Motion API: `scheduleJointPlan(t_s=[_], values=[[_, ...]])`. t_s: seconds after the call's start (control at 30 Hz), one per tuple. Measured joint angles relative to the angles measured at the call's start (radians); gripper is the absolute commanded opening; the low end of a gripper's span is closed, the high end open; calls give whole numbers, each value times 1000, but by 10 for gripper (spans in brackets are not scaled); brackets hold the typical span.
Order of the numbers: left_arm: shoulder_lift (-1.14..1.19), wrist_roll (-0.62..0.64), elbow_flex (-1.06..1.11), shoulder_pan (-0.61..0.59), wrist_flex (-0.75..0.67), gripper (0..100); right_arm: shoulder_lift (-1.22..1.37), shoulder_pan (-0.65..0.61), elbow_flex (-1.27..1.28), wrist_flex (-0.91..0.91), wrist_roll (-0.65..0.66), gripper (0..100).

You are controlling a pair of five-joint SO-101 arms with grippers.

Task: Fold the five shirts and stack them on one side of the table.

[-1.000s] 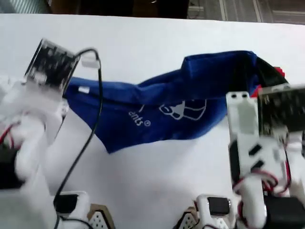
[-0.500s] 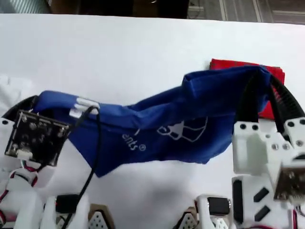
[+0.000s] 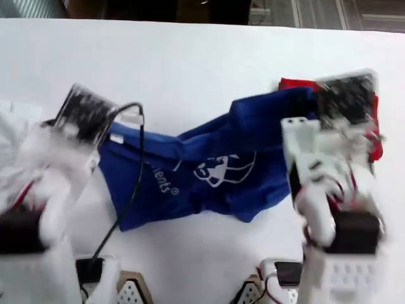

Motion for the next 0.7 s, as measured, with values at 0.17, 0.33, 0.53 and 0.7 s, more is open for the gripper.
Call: scheduleJointPlan(t_s=[0.17, 0.33, 0.53, 0.7], values=[[107, -2, 166, -2, -69, 25, 118, -60, 155, -61, 0, 20], [241, -35, 339, 0, -127, 25, 210, -77, 348, -196, 0, 20], [428, -121, 446, -3, -173, 25, 322, -60, 535, -385, 0, 20], [529, -181, 453, -3, -178, 25, 400, -14, 634, -514, 0, 20]])
